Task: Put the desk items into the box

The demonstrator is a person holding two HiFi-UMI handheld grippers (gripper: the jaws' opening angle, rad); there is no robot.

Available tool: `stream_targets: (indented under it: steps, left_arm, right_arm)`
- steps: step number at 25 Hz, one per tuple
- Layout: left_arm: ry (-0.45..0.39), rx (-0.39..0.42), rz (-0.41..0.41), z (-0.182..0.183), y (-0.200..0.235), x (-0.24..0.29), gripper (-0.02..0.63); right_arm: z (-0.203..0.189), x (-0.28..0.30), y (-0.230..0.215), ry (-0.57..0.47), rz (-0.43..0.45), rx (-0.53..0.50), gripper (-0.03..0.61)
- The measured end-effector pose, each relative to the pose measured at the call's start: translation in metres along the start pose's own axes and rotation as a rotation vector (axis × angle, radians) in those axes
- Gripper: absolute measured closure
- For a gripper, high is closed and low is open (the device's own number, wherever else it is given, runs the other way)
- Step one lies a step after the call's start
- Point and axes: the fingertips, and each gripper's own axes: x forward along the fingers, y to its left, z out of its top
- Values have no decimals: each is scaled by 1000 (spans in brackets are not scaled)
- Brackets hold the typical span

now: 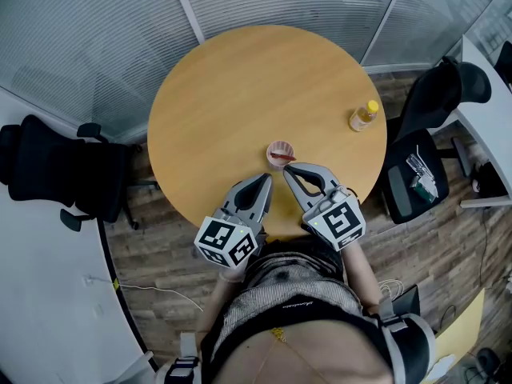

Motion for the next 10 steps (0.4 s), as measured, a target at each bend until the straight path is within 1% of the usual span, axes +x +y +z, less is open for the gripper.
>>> stream_targets:
  steps: [4, 7, 10]
  left_arm:
    - [2, -3, 1, -1, 1, 0, 612]
    - [3, -6, 6, -2, 2, -1, 612]
    - [5, -7, 8, -4, 3, -1, 612]
  right_arm:
    - [-4, 1, -1, 12, 5, -34, 555]
    - [-6, 2, -1, 24, -1, -16, 555]
    - [-9, 2, -2, 37, -2, -23, 555]
